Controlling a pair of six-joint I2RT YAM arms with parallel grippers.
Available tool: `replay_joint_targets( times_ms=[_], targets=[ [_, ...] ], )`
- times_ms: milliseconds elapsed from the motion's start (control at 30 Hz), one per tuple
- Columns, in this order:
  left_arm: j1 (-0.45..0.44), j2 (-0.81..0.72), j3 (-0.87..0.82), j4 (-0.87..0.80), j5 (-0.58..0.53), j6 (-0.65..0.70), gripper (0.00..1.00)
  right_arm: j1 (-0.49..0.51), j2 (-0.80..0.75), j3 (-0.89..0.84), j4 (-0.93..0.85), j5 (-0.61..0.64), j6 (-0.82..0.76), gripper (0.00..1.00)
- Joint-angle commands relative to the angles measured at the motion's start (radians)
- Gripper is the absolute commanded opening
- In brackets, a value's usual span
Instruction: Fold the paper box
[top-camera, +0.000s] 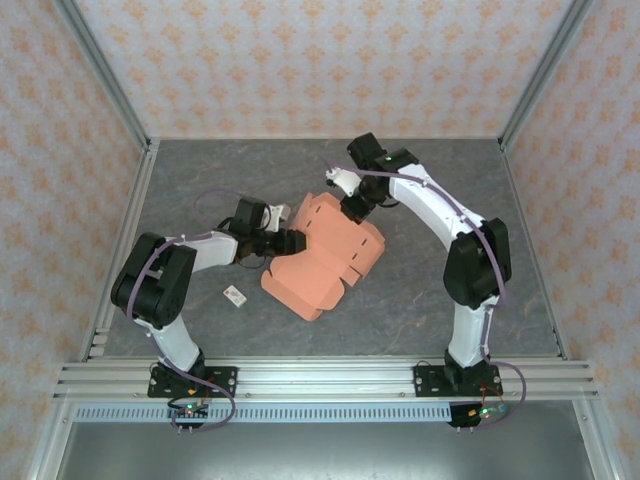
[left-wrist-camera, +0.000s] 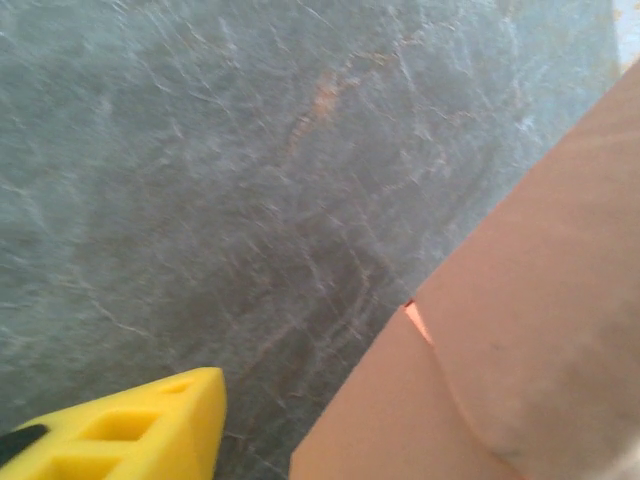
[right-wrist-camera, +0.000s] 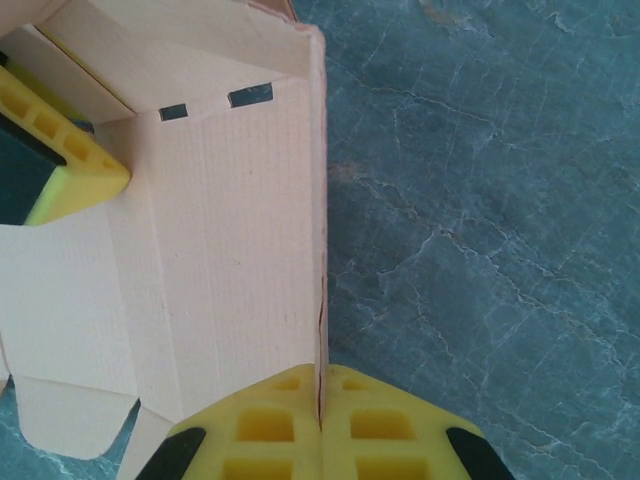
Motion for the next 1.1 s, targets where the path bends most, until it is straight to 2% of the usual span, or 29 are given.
replay_joint_targets(
  times_ms=[0,167,300,400,533,667,867,1067],
  targets=[
    [0.004,-0.058,0.006,-0.066,-0.172,0.062,0.65,0.008,0.040,0.064,-0.052,0.049,-0.030,0.00],
    [0.006,-0.147,-0.040,-0.094,-0.272,0.086,0.75,0.006,0.079,0.113,-0.065,0.070,-0.057,0.00],
    [0.002,-0.227,-0.062,-0.132,-0.305,0.101,0.76,0.005,0.101,0.144,-0.076,0.071,-0.070,0.00],
    [-0.027,-0.312,-0.089,-0.153,-0.341,0.108,0.73,0.005,0.108,0.152,-0.078,0.075,-0.084,0.00],
    [-0.107,-0.358,-0.117,-0.087,-0.297,0.059,0.61,0.019,0.099,0.135,-0.058,0.109,-0.110,0.00],
    [-0.187,-0.279,-0.132,0.082,-0.240,-0.031,0.47,0.024,0.096,0.129,-0.038,0.130,-0.125,0.00],
    [-0.231,-0.088,-0.124,0.328,-0.270,-0.139,0.34,0.032,0.090,0.106,0.004,0.140,-0.142,0.00],
    [-0.267,0.069,-0.040,0.360,-0.336,-0.139,0.27,0.067,0.049,0.040,0.076,0.211,-0.166,0.00]
  ],
)
